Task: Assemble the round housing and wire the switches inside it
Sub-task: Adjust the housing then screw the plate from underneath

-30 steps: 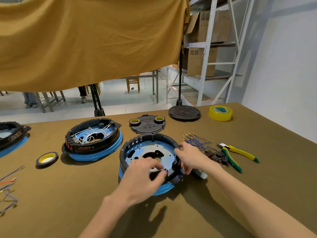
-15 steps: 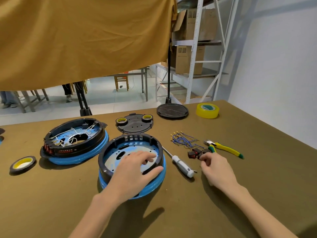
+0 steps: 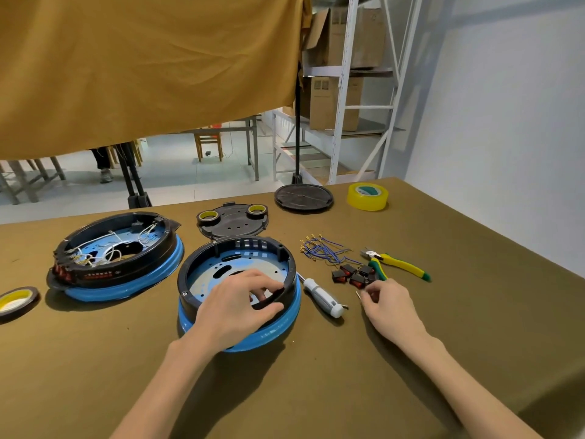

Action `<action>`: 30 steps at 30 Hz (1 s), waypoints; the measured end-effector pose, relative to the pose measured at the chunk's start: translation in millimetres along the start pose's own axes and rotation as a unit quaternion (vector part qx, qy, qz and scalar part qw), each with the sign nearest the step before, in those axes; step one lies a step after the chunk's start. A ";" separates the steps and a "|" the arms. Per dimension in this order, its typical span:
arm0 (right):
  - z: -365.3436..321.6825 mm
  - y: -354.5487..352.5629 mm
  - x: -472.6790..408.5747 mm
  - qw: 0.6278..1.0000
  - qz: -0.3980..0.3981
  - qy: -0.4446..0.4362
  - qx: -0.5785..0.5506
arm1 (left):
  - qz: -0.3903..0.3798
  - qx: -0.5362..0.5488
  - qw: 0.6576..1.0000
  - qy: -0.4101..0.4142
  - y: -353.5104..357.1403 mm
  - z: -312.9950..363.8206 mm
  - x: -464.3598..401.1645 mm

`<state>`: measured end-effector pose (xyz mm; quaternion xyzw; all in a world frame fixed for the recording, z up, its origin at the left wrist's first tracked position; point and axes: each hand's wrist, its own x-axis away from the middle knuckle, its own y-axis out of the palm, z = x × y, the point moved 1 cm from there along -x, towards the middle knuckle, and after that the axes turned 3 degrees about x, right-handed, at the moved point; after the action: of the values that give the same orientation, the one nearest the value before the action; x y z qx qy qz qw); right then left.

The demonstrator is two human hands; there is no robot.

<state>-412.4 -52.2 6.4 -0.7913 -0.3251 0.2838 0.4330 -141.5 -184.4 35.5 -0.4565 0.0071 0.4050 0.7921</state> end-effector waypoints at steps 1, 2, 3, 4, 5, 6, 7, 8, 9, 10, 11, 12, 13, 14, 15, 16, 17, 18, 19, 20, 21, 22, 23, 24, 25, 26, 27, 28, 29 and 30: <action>1.9 -1.2 -1.0 1.000 -0.006 -0.002 -0.009 | -0.001 0.000 1.000 0.000 -0.4 -0.2 -1.2; 4.2 -2.5 -1.3 1.000 -0.013 -0.002 -0.018 | -0.003 0.000 1.000 0.000 -0.7 -0.5 -2.3; 5.8 -3.6 -0.9 1.000 -0.018 -0.001 -0.024 | -0.005 0.000 1.000 0.001 -0.6 -0.9 -3.0; 7.1 -4.1 -0.4 0.999 -0.016 -0.001 -0.028 | -0.006 0.002 1.000 0.001 -0.6 -1.1 -3.5; 7.7 -4.4 -0.4 1.000 -0.010 -0.002 -0.029 | -0.007 0.006 1.000 0.001 -0.6 -1.2 -4.0; 7.6 -4.8 -0.9 1.000 -0.006 -0.004 -0.029 | -0.008 0.011 1.000 0.001 -0.7 -1.2 -4.4; 7.1 -5.2 -1.6 1.000 -0.008 -0.006 -0.025 | -0.008 0.016 1.000 0.001 -1.1 -1.5 -4.8; 6.6 -5.3 -2.3 1.000 -0.013 -0.008 -0.019 | -0.009 0.020 1.000 0.002 -1.6 -2.3 -5.3; 6.6 -5.5 -2.7 1.000 -0.017 -0.010 -0.013 | -0.012 0.024 1.000 0.003 -2.2 -3.6 -5.9; 6.6 -6.3 -2.4 1.000 -0.016 -0.011 -0.015 | -0.016 0.028 0.999 0.003 -2.7 -5.0 -6.5; 6.4 -8.0 -1.7 1.000 -0.008 -0.013 -0.025 | -0.021 0.032 0.999 0.003 -3.1 -6.3 -6.7; 5.6 -10.0 -1.0 0.999 0.008 -0.017 -0.047 | -0.026 0.037 0.999 0.004 -3.4 -7.7 -7.2; 2.6 -12.0 -0.5 0.996 0.029 -0.023 -0.079 | -0.029 0.040 0.999 0.005 -4.0 -9.3 -7.6; -2.7 -13.6 -0.5 0.991 0.047 -0.032 -0.118 | -0.031 0.042 0.999 0.007 -4.7 -10.6 -8.3; -10.7 -14.7 -0.6 0.985 0.056 -0.046 -0.159 | -0.033 0.047 0.998 0.006 -5.6 -11.5 -8.8; -21.5 -14.7 -0.8 0.976 0.055 -0.062 -0.202 | -0.038 0.053 0.998 0.003 -6.5 -12.3 -9.5; -34.1 -14.0 -0.8 0.966 0.044 -0.081 -0.243 | -0.044 0.060 0.997 -0.002 -7.0 -13.0 -10.4; -46.6 -12.4 -0.4 0.955 0.028 -0.098 -0.279 | -0.048 0.064 0.997 -0.008 -7.0 -13.3 -10.9; -59.2 -9.0 -0.6 0.944 0.013 -0.116 -0.307 | -0.048 0.064 0.997 -0.012 -7.2 -14.1 -10.3; -70.7 -5.1 -0.8 0.936 0.004 -0.130 -0.328 | -0.047 0.060 0.997 -0.013 -7.5 -14.4 -8.7; -78.9 -2.8 -0.6 0.930 0.001 -0.140 -0.340 | -0.046 0.052 0.998 -0.010 -7.0 -13.3 -6.7; -85.6 -0.8 -1.4 0.927 0.001 -0.147 -0.346 | -0.045 0.041 0.998 -0.009 -6.8 -12.4 -4.9; -91.9 1.3 -2.5 0.925 -0.001 -0.154 -0.348 | -0.044 0.034 0.998 -0.009 -7.5 -12.9 -2.9; -96.3 2.4 -2.6 0.924 -0.005 -0.163 -0.347 | -0.043 0.034 0.998 -0.011 -8.0 -12.5 -1.7; -100.0 4.1 -1.3 0.922 -0.012 -0.176 -0.344 | -0.043 0.037 0.998 -0.013 -9.3 -12.4 -0.4; -102.8 6.2 1.8 0.921 -0.020 -0.193 -0.338 | -0.042 0.038 0.998 -0.013 -10.2 -11.4 0.6; -105.1 8.6 6.2 0.920 -0.029 -0.217 -0.326 | -0.039 0.032 0.999 -0.006 -11.0 -10.2 1.4; -107.1 11.9 11.0 0.918 -0.042 -0.240 -0.312 | -0.033 0.021 0.999 0.008 -11.8 -9.6 2.2; -108.3 15.2 15.4 0.917 -0.059 -0.256 -0.300 | -0.024 0.004 0.999 0.027 -12.7 -8.7 3.3; -109.3 17.8 18.8 0.917 -0.076 -0.265 -0.289 | -0.010 -0.017 0.999 0.047 -13.8 -8.1 4.5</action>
<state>-315.9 -100.0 38.4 -0.7510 -0.5549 0.3427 0.1036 -126.6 -190.9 39.0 -0.4882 0.0333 0.3752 0.7873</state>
